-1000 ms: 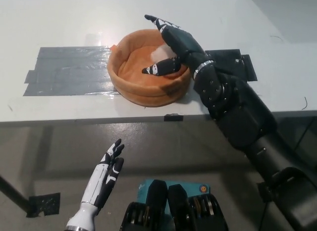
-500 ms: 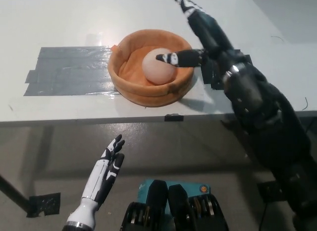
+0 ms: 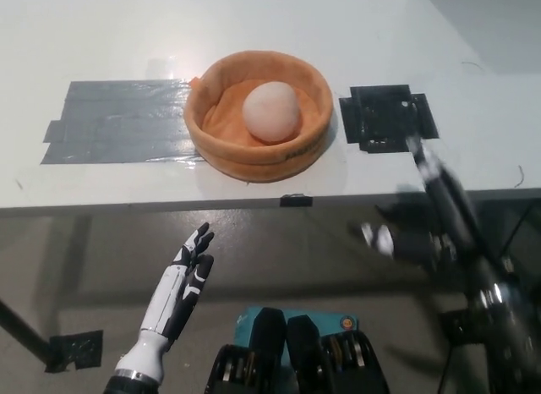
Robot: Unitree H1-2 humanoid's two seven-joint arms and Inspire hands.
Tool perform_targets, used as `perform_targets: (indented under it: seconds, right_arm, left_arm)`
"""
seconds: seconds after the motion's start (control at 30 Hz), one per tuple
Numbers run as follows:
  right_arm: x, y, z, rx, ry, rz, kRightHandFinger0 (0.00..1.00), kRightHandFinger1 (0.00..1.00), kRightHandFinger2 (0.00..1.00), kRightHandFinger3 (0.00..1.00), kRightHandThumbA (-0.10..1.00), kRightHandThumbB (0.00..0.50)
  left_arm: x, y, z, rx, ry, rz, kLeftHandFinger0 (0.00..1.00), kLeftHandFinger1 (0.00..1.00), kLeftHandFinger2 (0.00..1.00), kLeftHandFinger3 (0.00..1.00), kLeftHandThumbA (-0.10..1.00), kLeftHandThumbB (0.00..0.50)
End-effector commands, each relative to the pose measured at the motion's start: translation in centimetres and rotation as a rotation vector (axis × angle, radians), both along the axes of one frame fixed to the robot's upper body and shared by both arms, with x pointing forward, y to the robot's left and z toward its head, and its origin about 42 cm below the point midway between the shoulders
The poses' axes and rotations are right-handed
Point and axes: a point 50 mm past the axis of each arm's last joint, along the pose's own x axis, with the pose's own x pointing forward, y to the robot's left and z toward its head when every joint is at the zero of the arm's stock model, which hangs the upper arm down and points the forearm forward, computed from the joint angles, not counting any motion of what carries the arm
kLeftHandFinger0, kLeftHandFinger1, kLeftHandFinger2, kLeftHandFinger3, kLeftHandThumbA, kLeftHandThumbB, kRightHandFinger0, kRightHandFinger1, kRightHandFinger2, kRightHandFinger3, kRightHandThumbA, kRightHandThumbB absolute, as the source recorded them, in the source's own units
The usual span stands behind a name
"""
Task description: A person hands a emotional support dumpling to the robot which it grabs with its right hand and places in the soft place kept infront of it in the centre of the desk
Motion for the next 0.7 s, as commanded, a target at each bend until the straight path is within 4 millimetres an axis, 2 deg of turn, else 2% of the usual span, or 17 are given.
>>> perform_targets:
  seconds: [0.0,0.07,0.17,0.27,0.33,0.37,0.47,0.53,0.67]
  right_arm:
    - [-0.4,-0.6,-0.8,0.062,-0.057,0.033,1.00,1.00,1.00,1.00,0.90,0.287]
    - [-0.7,-0.6,-2.1,0.051,-0.016,0.027,1.00,1.00,1.00,1.00,0.88,0.279]
    - [-1.0,-0.5,-4.8,0.032,0.073,0.024,1.00,1.00,1.00,1.00,0.88,0.302]
    - [-0.8,-0.2,-6.6,0.007,0.121,0.042,1.00,1.00,1.00,1.00,0.88,0.298]
    - [-0.8,-0.1,-7.4,-0.010,0.141,0.048,1.00,1.00,1.00,1.00,0.85,0.301]
    - [-0.9,-0.1,-7.9,-0.011,0.149,0.051,1.00,1.00,1.00,1.00,0.83,0.303]
    - [-0.9,-0.2,-8.8,-0.011,0.162,0.059,1.00,1.00,1.00,1.00,0.84,0.311]
    - [-1.1,-0.1,-9.2,-0.018,0.169,0.062,1.00,1.00,1.00,1.00,0.89,0.327]
    - [-1.4,0.0,-9.6,-0.016,0.182,0.071,1.00,1.00,1.00,1.00,0.85,0.294]
  left_arm:
    - [0.0,-0.1,0.4,-0.004,-0.030,-0.014,1.00,1.00,1.00,1.00,1.00,0.113]
    - [-0.3,-0.1,0.1,-0.009,-0.022,-0.012,1.00,1.00,1.00,1.00,1.00,0.102]
    - [-0.7,-0.2,-0.4,-0.016,-0.010,-0.013,1.00,1.00,1.00,1.00,1.00,0.108]
    - [-1.1,0.0,-0.6,-0.015,-0.008,-0.001,1.00,1.00,1.00,1.00,1.00,0.096]
    - [-1.0,0.0,-0.6,-0.010,-0.015,-0.002,1.00,1.00,1.00,1.00,1.00,0.122]
    - [-1.2,0.0,-0.8,-0.011,-0.013,0.000,1.00,1.00,1.00,1.00,1.00,0.120]
    - [-1.3,0.0,-0.9,-0.027,0.000,0.005,1.00,1.00,1.00,1.00,1.00,0.122]
    - [-1.4,0.0,-0.9,-0.017,-0.002,0.005,1.00,1.00,1.00,1.00,1.00,0.098]
    - [-1.5,0.0,-0.9,-0.013,0.002,-0.001,1.00,1.00,1.00,1.00,1.00,0.106]
